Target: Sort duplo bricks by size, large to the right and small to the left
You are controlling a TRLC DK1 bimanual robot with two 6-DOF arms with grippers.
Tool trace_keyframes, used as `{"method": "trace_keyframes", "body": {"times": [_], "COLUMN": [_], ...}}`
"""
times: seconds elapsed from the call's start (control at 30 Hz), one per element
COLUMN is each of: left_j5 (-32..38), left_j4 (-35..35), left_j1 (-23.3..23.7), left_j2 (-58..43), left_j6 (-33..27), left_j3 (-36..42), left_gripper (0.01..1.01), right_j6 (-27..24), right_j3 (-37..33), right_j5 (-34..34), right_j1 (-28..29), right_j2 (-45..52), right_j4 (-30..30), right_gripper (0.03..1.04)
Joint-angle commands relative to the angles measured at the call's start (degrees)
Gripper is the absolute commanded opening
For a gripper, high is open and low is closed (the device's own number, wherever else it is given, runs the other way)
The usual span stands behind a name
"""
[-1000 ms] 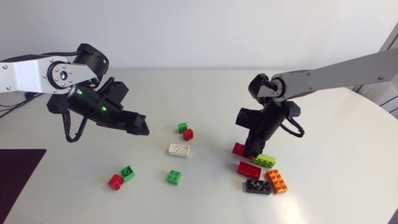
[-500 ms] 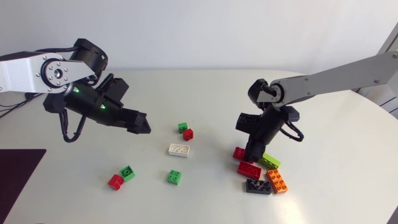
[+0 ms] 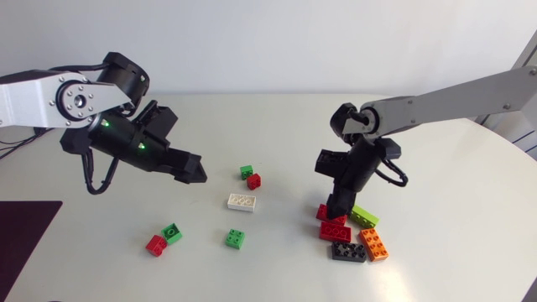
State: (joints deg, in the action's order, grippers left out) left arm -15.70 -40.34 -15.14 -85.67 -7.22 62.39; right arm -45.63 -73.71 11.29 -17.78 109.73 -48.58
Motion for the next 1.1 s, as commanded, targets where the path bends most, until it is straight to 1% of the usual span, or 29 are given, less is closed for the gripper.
{"method": "trace_keyframes", "body": {"times": [0.0, 0.1, 0.2, 0.27, 0.43, 0.5, 0.57, 0.7, 0.8, 0.97, 1.07], "left_j5": [-0.47, -0.03, 0.76, 3.22, 5.77, 7.35, 7.53, 8.15, 9.11, 10.61, 10.87], "left_j4": [-1.32, -2.91, -4.66, -4.93, -4.4, -2.73, -1.06, 1.23, 2.63, 3.07, 3.07], "left_j1": [-1.65, -4.02, -7.89, -11.58, -17.65, -19.41, -20.28, -21.6, -23.27, -26.26, -26.96], "left_j2": [1.38, 2.08, 2.17, 2.44, -0.55, -2.66, -4.6, -10.13, -15.23, -21.21, -23.05], "left_j6": [1.69, 2.21, 2.39, 3.18, 3.27, 3.44, 3.62, 5.47, 7.14, 9.07, 9.68], "left_j3": [-0.96, -0.96, -3.33, -5.26, -8.6, -9.13, -9.04, -7.02, -4.03, 2.03, 4.05], "left_gripper": [0.984, 0.984, 0.984, 0.984, 0.984, 0.984, 0.984, 0.984, 0.984, 0.984, 0.984], "right_j6": [1.51, 3.09, 4.67, 5.64, 7.31, 7.83, 8.27, 8.45, 8.62, 8.62, 8.36], "right_j3": [-4.07, -8.99, -11.45, -11.37, -9.78, -9.26, -8.82, -8.38, -8.11, -5.83, -5.04], "right_j5": [-0.3, -0.3, -0.3, -0.39, -1.09, -1.09, -1.18, -1.45, -1.45, -1.53, -1.53], "right_j1": [-1.47, -2.7, -3.75, -4.72, -6.83, -7.44, -7.88, -7.97, -7.97, -7.44, -6.65], "right_j2": [-1.63, -3.12, -4.97, -6.2, -7.34, -7.69, -7.96, -8.13, -8.22, -8.92, -9.19], "right_j4": [-2.31, -5.12, -6.53, -6.71, -6.71, -6.71, -6.62, -6.62, -6.62, -6.0, -5.92], "right_gripper": [0.85, 0.87, 0.87, 0.87, 0.87, 0.87, 0.87, 0.87, 0.87, 0.88, 0.88]}}
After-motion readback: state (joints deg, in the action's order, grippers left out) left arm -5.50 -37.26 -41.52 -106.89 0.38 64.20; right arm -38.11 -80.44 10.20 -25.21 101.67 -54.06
